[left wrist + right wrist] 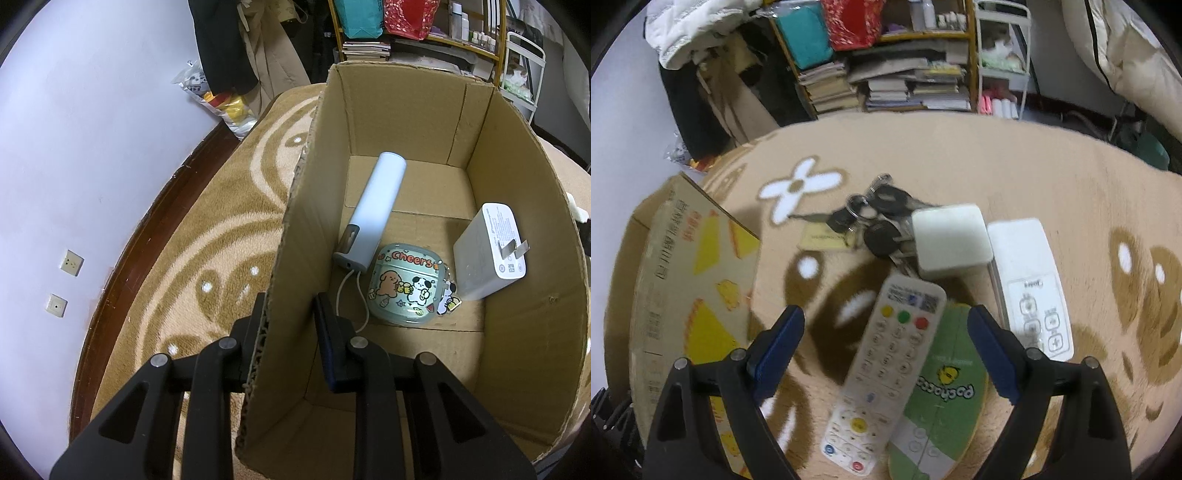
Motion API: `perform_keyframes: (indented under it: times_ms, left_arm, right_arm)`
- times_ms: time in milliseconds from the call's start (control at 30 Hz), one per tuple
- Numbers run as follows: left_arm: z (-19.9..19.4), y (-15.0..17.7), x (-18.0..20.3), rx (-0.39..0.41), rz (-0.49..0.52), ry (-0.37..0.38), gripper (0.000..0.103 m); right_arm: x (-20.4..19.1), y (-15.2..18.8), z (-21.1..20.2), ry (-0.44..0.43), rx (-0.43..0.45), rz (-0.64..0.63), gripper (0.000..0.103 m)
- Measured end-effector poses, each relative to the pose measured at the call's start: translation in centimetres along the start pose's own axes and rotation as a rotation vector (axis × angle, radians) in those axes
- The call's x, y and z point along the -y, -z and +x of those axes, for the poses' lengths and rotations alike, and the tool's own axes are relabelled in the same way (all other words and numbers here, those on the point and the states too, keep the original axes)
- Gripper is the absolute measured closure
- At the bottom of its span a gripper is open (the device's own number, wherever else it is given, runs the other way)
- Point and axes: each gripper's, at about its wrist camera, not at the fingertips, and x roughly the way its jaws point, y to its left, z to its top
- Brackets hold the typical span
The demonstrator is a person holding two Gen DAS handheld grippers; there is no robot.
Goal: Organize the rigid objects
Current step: 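Move the right tool back to the white JSCN remote on the rug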
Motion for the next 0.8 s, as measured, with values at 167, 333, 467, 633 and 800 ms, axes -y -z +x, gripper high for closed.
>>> perform_keyframes:
  times_ms: [167, 333, 467, 633, 800]
  left_arm:
    - [0.1, 0.0, 0.0, 0.0, 0.001, -0.001, 0.08]
    - [0.1, 0.0, 0.1, 0.0, 0.002, -0.002, 0.08]
    - [0.1, 0.0, 0.0, -0.001, 0.003, -0.003, 0.079]
    - [0.0, 0.0, 0.1, 0.001, 0.006, -0.008, 0.079]
    - [0.0, 0.0, 0.0, 0.0, 0.004, -0.004, 0.079]
  right_arm:
    - [0.3, 0.4, 1.0, 0.01, -0.039, -0.016, 0.02]
    - [0.0, 0.4, 1.3, 0.018, -0.049, -0.035, 0.02]
    - [-0.5, 0.5, 1.5, -0.023, -0.058, -0.033, 0.03]
    - [-1.3, 0.6, 1.9, -0.033, -0.057, -0.043, 0.035]
    - [-2.4, 1.1, 2.6, -0.041, -0.071, -0.056, 0.045]
